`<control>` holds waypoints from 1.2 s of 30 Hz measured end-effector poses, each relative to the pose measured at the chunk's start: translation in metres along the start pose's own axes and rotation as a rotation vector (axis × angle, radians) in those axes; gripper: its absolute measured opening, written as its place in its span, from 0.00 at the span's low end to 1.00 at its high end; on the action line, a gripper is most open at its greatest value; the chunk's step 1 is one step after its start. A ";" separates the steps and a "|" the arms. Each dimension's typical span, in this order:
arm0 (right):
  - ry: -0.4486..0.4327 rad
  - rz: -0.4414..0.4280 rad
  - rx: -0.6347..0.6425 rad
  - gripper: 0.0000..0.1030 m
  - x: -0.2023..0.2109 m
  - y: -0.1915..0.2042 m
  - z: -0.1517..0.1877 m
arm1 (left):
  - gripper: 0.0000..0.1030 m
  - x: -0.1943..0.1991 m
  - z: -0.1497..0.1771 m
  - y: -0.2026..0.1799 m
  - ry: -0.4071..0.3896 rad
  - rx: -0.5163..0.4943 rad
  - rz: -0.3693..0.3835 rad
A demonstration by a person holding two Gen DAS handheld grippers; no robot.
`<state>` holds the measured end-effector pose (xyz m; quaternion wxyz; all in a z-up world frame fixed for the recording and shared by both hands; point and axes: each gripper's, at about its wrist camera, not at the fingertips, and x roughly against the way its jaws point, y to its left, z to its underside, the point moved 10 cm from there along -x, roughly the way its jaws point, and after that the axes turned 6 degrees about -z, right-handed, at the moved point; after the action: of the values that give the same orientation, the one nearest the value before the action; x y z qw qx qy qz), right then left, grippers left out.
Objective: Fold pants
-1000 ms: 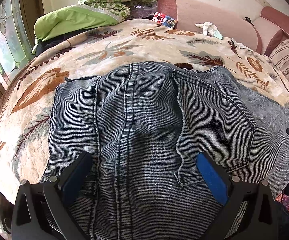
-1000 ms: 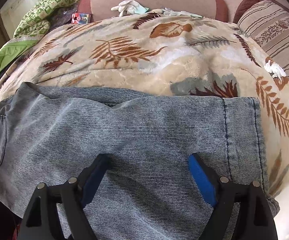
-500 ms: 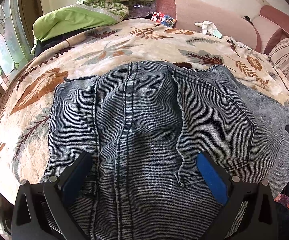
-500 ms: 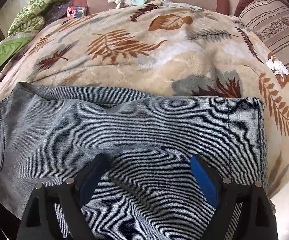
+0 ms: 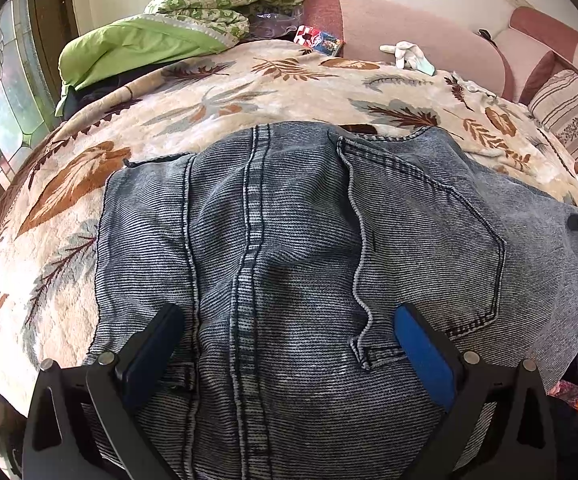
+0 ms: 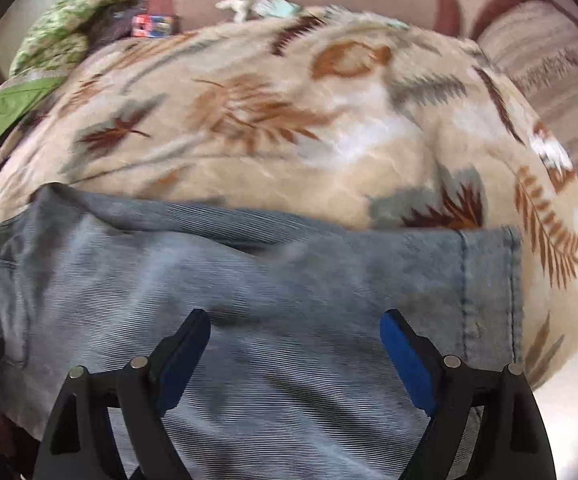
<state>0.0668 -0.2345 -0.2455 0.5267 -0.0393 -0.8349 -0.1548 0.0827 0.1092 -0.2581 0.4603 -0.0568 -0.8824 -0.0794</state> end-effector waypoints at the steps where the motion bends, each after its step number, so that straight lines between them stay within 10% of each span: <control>1: -0.011 -0.014 0.029 0.86 0.004 0.013 -0.004 | 1.00 0.000 0.000 0.000 0.000 0.000 -0.001; 14: 0.080 -0.253 0.276 0.86 0.005 0.152 0.027 | 1.00 -0.004 -0.001 -0.001 0.008 -0.003 -0.012; 36: 0.150 -0.261 0.283 0.87 -0.019 0.146 0.055 | 1.00 -0.005 -0.001 -0.001 0.011 -0.005 -0.024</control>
<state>0.0614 -0.0780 -0.2530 0.5631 0.1553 -0.8048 -0.1054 0.0863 0.1076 -0.2615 0.4638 -0.0470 -0.8804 -0.0876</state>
